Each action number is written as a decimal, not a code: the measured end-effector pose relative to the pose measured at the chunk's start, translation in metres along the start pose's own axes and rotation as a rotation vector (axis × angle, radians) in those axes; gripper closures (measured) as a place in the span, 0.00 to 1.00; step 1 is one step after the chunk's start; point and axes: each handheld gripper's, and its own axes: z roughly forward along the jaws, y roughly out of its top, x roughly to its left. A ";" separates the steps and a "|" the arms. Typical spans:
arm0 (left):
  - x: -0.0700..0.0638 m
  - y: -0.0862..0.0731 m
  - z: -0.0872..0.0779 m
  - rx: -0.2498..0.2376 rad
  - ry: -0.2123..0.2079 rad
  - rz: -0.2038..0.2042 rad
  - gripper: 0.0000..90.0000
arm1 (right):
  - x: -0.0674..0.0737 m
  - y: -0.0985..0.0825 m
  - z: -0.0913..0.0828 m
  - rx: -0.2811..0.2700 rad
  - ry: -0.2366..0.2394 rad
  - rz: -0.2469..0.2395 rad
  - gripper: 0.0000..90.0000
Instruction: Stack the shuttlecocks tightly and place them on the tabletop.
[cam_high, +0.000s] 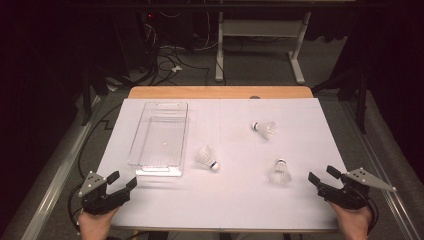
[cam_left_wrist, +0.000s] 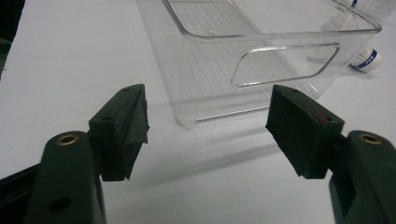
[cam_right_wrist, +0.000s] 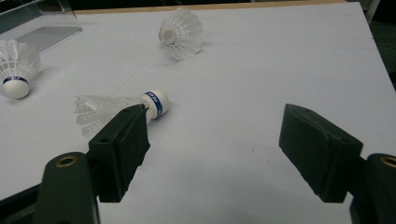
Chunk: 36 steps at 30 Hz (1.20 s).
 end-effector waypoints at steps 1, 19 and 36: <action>0.000 0.000 0.000 0.000 0.000 0.000 0.34 | 0.000 0.000 0.000 0.000 0.001 0.000 0.27; -0.007 0.001 -0.001 -0.001 -0.013 0.017 0.37 | 0.000 -0.001 -0.002 0.002 0.001 0.005 0.28; -0.023 0.003 0.002 0.027 -0.047 0.040 0.36 | 0.004 0.000 -0.001 0.003 -0.001 -0.025 0.30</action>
